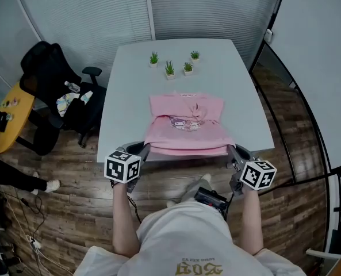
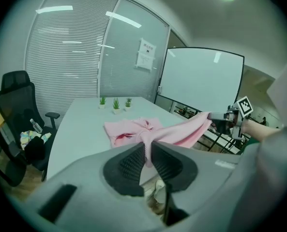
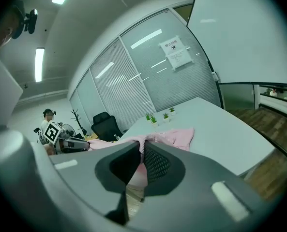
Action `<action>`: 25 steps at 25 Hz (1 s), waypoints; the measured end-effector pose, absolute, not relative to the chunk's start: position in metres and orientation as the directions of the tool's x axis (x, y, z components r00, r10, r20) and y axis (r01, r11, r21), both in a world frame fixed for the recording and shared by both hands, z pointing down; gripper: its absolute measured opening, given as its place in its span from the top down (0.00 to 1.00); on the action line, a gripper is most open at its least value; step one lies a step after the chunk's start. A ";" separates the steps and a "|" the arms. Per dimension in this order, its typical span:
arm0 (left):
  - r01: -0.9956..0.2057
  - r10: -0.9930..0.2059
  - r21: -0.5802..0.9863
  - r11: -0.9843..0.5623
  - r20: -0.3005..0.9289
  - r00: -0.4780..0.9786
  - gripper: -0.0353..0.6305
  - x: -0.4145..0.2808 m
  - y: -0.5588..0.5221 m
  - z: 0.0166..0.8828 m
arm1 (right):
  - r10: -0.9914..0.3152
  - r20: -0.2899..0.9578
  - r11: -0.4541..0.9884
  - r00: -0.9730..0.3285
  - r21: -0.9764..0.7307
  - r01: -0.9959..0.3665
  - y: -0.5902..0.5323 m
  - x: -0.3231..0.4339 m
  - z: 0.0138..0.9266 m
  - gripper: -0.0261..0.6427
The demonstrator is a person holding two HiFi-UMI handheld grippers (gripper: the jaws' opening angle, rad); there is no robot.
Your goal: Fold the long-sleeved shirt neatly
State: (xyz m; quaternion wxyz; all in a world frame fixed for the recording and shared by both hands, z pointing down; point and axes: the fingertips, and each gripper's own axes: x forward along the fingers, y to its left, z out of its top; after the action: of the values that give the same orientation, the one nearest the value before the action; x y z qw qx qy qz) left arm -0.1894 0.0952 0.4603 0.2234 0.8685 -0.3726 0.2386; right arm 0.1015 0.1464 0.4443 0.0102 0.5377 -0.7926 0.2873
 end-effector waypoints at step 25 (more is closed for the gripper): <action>-0.747 -0.533 0.285 -0.601 0.553 0.640 0.88 -0.176 -0.011 0.473 | -0.889 0.342 0.162 -0.304 -0.387 -0.908 0.053 0.109 0.452 0.92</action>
State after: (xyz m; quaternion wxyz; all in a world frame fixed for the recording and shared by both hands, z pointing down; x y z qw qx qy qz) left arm -0.1759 -0.0110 0.4735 0.2531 0.8695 -0.3680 0.2110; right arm 0.1091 0.0529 0.4516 0.0175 0.5895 -0.7620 0.2674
